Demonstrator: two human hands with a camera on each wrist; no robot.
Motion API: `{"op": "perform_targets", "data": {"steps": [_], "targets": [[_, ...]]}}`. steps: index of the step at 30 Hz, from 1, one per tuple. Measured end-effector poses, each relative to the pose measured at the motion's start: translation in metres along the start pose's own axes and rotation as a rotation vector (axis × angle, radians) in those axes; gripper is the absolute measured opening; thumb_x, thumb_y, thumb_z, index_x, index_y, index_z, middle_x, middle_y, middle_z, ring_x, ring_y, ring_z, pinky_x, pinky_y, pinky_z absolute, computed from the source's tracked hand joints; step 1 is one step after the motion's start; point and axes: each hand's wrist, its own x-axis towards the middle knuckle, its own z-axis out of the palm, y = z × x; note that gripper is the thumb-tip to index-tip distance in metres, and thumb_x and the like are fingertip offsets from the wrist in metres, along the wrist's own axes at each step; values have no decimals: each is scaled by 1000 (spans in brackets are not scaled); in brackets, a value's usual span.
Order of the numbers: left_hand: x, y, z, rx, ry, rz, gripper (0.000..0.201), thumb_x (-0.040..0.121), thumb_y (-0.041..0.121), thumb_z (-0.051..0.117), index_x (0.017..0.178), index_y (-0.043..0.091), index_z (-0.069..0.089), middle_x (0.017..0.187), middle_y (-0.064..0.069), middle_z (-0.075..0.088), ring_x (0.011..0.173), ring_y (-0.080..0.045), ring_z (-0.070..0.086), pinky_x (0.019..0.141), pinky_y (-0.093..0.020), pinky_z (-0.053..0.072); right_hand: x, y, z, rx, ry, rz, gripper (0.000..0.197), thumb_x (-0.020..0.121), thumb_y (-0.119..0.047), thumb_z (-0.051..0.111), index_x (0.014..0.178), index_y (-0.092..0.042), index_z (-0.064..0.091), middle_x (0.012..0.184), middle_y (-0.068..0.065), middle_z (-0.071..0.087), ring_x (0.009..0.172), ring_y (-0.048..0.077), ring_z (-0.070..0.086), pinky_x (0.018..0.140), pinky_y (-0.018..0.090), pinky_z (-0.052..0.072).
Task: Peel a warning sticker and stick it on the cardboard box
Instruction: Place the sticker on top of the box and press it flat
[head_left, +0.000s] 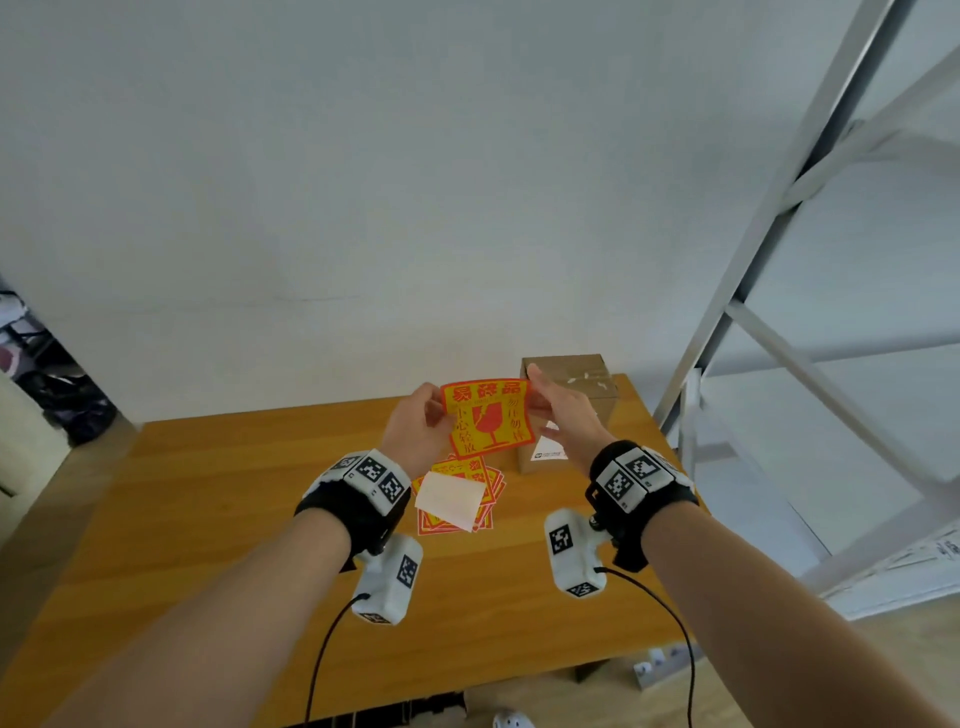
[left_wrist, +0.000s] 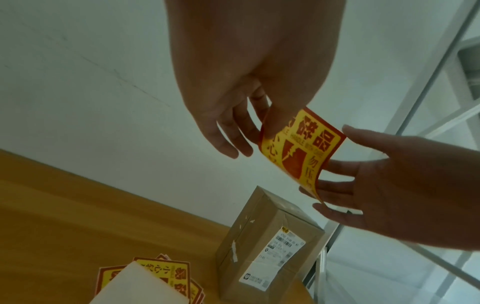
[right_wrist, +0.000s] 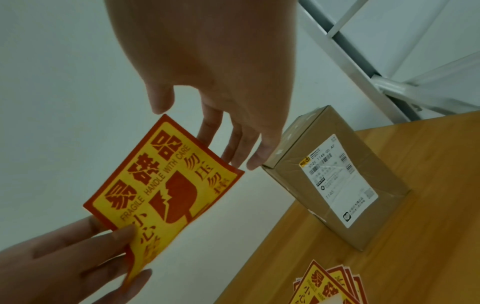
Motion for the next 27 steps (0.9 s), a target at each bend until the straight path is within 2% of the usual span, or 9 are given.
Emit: {"op": "perform_targets", "data": {"steps": [2, 6, 10, 12, 15, 18, 22, 25, 27], "targets": [[3, 3, 0, -49, -8, -11, 8, 90, 9, 57, 95, 12, 52, 96, -9, 65, 89, -24, 63, 66, -23, 52, -4, -2, -5, 29, -4, -42, 43, 90, -40, 56, 109, -3, 66, 108, 11, 71, 99, 22, 66, 89, 32, 49], [11, 8, 6, -80, -11, -28, 13, 87, 7, 62, 94, 13, 54, 102, -16, 68, 94, -30, 66, 84, -42, 56, -3, 3, -18, -70, 89, -104, 33, 85, -16, 66, 114, -1, 61, 107, 15, 69, 91, 23, 68, 80, 31, 56], [19, 16, 16, -63, -57, -9, 17, 86, 9, 64, 101, 9, 57, 103, -12, 69, 93, -26, 66, 85, -40, 56, 1, 6, -31, -89, 129, -106, 28, 83, -6, 67, 110, 0, 63, 93, 7, 68, 83, 20, 66, 75, 26, 56], [25, 23, 21, -92, -66, -33, 23, 85, 8, 65, 106, 8, 57, 99, -10, 69, 90, -24, 66, 85, -37, 55, 3, 5, -39, -76, 156, -116, 20, 82, -4, 68, 102, 0, 65, 87, 5, 67, 79, 17, 64, 71, 22, 55], [38, 32, 28, -153, -41, -72, 26, 84, 10, 67, 106, 13, 54, 91, -7, 70, 85, -19, 66, 83, -32, 51, 14, 2, -52, -44, 183, -112, 7, 82, -4, 68, 87, -7, 65, 87, 7, 68, 83, 22, 66, 79, 32, 57], [54, 41, 36, -110, 20, -71, 9, 82, 15, 70, 85, 16, 62, 87, -7, 70, 83, -19, 66, 81, -33, 52, 32, -1, -66, -45, 193, -105, 5, 83, -11, 68, 87, -8, 65, 90, 12, 70, 83, 25, 69, 82, 35, 57], [79, 50, 51, -113, 50, -119, 18, 81, 17, 71, 67, 22, 62, 82, -8, 68, 80, -21, 64, 87, -40, 55, 53, -6, -82, -44, 163, -99, 8, 87, -15, 64, 85, -7, 64, 86, 9, 70, 77, 20, 68, 71, 26, 57], [98, 57, 66, -111, 29, -167, 7, 82, 18, 70, 79, 11, 69, 83, -7, 66, 81, -20, 60, 90, -41, 54, 73, -7, -97, -61, 136, -45, 10, 89, -14, 61, 88, -4, 63, 80, 5, 68, 72, 15, 67, 64, 22, 55], [109, 58, 76, -91, 19, -201, 15, 82, 18, 70, 89, 5, 72, 80, -4, 64, 81, -19, 59, 90, -39, 54, 88, -6, -108, -82, 113, -8, 10, 89, -14, 62, 81, -8, 62, 78, 5, 68, 70, 15, 66, 65, 24, 56]]}}
